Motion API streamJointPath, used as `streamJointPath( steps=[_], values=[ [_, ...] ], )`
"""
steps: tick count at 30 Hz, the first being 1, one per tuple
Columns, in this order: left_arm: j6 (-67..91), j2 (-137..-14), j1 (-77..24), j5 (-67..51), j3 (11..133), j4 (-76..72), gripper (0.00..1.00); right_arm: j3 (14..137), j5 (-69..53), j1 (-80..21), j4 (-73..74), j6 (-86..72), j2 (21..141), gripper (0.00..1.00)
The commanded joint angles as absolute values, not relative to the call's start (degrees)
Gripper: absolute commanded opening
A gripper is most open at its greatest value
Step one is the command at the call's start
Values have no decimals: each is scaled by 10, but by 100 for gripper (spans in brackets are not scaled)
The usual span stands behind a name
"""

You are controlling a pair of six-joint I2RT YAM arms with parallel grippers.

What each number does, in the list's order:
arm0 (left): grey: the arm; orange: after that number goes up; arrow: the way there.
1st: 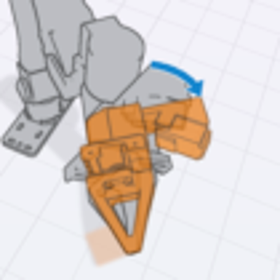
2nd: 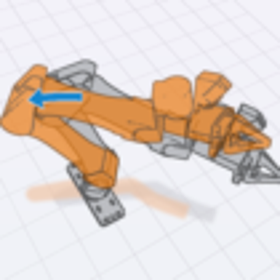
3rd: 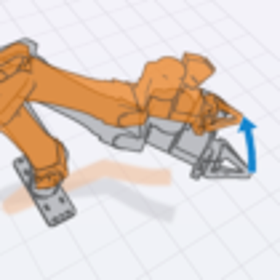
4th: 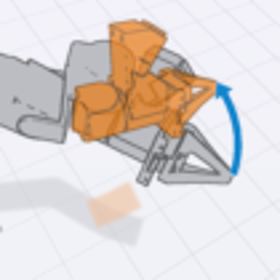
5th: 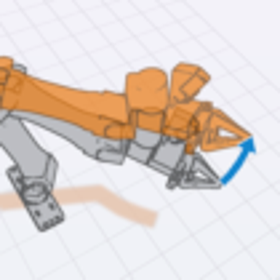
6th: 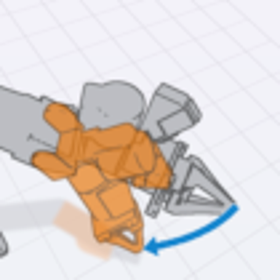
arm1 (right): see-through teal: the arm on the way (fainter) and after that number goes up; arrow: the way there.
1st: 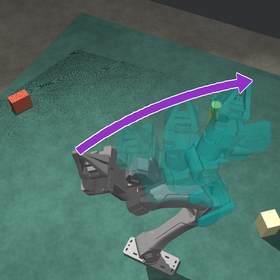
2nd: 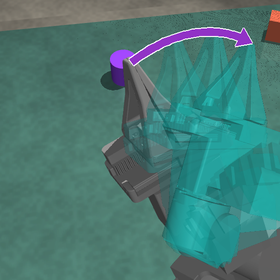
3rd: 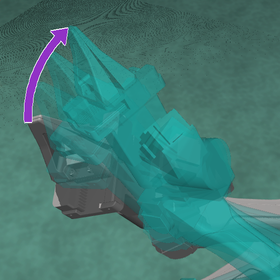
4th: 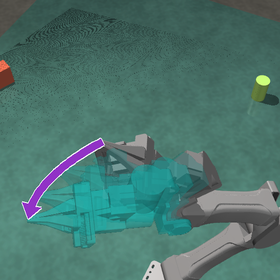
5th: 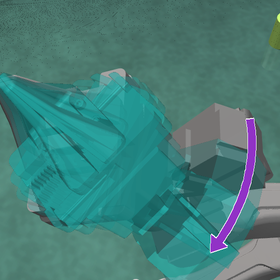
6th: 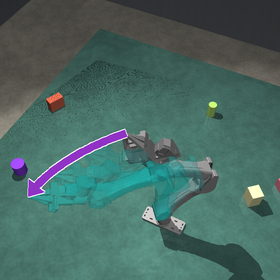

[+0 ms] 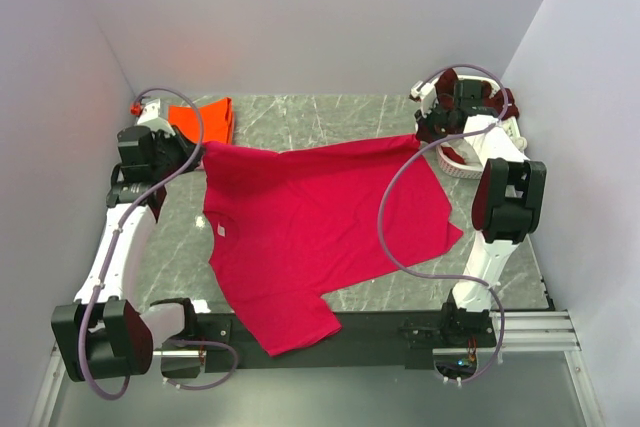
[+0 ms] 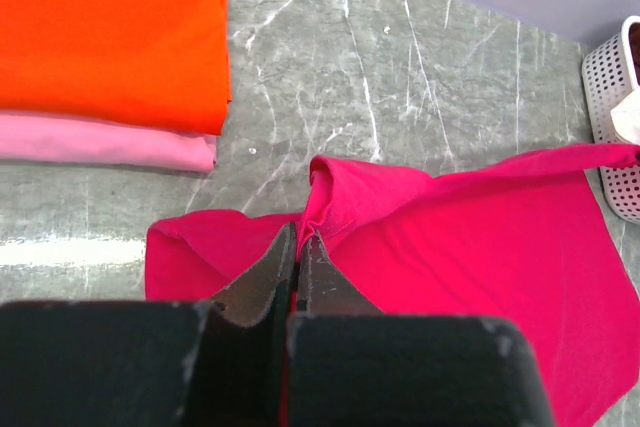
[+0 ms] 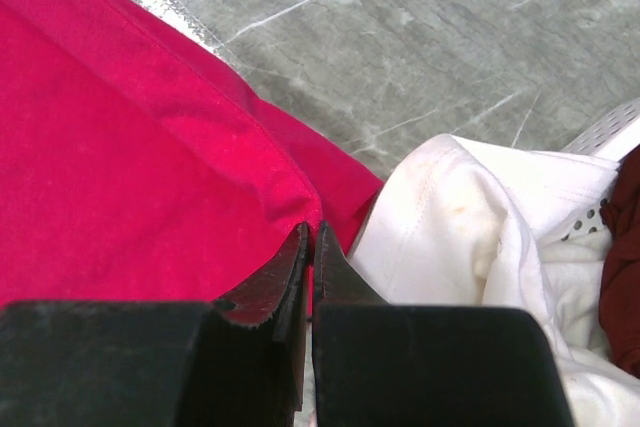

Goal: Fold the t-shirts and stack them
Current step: Fold the tshirt

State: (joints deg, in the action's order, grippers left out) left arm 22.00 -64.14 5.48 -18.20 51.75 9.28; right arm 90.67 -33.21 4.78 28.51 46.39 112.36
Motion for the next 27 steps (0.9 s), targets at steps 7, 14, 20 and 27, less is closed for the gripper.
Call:
streamJointPath(
  steps=[7,14,20,27],
  values=[
    [219,-627,63,-206,519,97,1,918,-345,52,301,484,1083,0],
    [243,-635,63,-268,496,105,0,912,-331,55,301,492,1079,0],
    [250,-633,64,-290,476,120,0,908,-318,60,309,504,1076,0],
    [258,-615,63,-309,444,133,0,893,-308,60,319,522,1077,0]
  ],
)
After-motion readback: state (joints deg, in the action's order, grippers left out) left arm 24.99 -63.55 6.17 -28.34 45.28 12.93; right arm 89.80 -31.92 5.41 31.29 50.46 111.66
